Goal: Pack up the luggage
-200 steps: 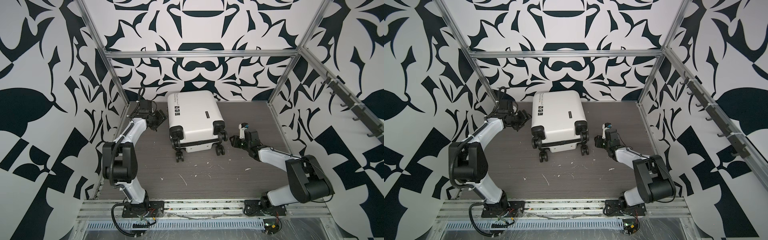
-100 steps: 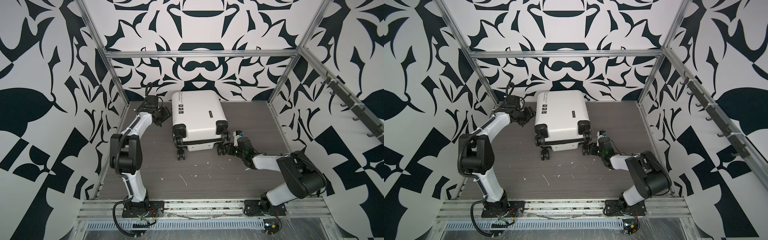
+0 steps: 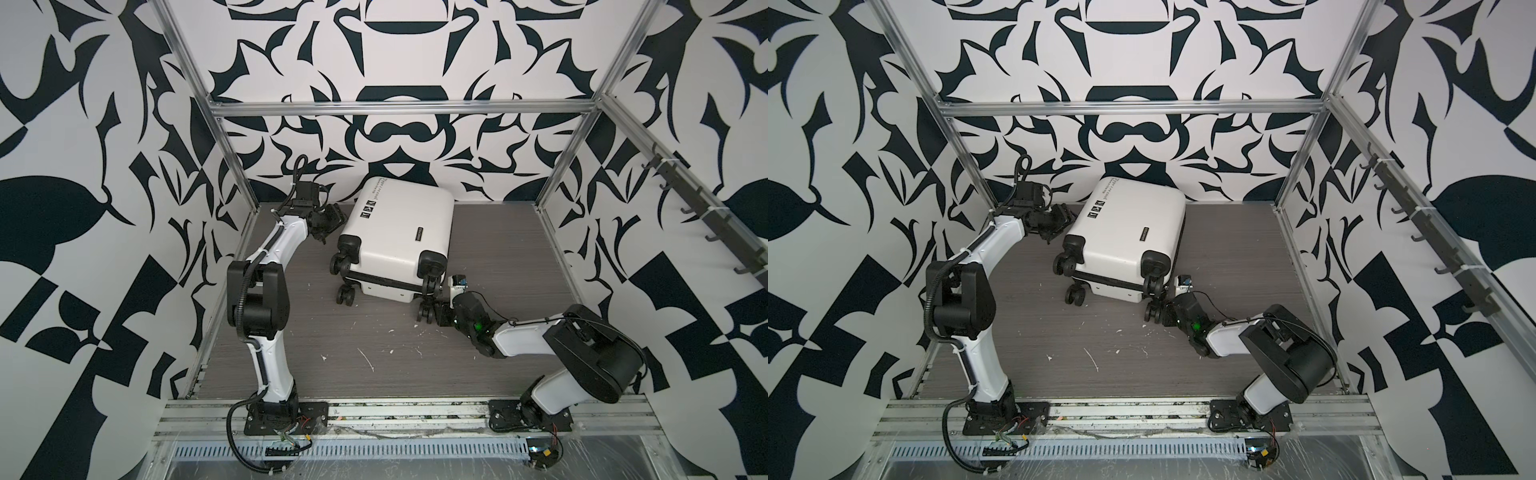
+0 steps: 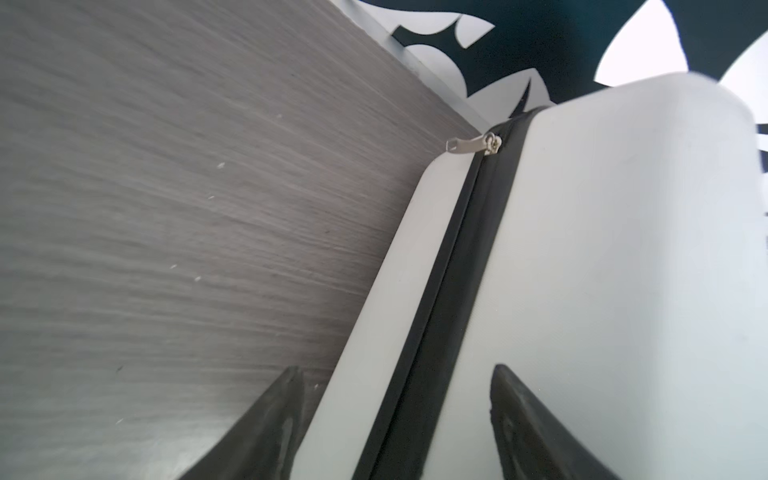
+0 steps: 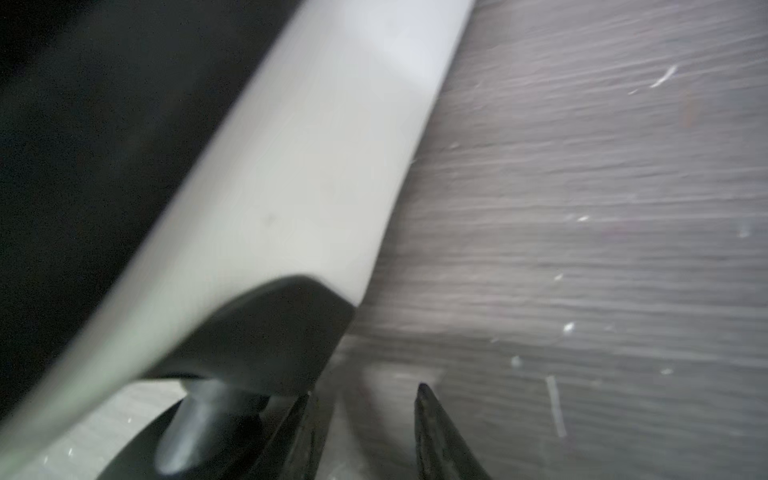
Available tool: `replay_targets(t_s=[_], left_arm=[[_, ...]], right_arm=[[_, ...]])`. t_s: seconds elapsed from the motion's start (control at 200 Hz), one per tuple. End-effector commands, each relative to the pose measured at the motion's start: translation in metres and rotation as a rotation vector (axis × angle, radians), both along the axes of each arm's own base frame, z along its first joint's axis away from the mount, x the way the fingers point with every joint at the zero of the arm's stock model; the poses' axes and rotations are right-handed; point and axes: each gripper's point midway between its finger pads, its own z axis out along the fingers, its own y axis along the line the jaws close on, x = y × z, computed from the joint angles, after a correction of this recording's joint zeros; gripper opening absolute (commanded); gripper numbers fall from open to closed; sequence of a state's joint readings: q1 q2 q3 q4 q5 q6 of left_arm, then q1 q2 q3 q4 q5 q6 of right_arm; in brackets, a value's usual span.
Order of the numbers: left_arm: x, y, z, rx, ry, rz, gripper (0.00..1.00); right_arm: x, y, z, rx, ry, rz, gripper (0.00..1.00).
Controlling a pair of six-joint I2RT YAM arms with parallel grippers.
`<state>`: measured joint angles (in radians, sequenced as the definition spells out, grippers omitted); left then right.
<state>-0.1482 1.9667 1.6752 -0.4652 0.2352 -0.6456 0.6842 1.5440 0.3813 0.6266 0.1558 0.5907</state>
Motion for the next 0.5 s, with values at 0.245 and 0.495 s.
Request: replay_targets(t_s=[0.245, 0.495], left_arm=[[-0.024, -0.109, -0.018, -0.065, 0.068, -0.324, 0.73], [-0.017, -0.158, -0.013, -0.094, 0.023, -0.409, 0.73]], right_arm=[[-0.024, 0.065, 0.032, 0.138, -0.098, 0.131, 0.40], [-0.031, 0.074, 0.032, 0.115, -0.108, 0.134, 0.40]])
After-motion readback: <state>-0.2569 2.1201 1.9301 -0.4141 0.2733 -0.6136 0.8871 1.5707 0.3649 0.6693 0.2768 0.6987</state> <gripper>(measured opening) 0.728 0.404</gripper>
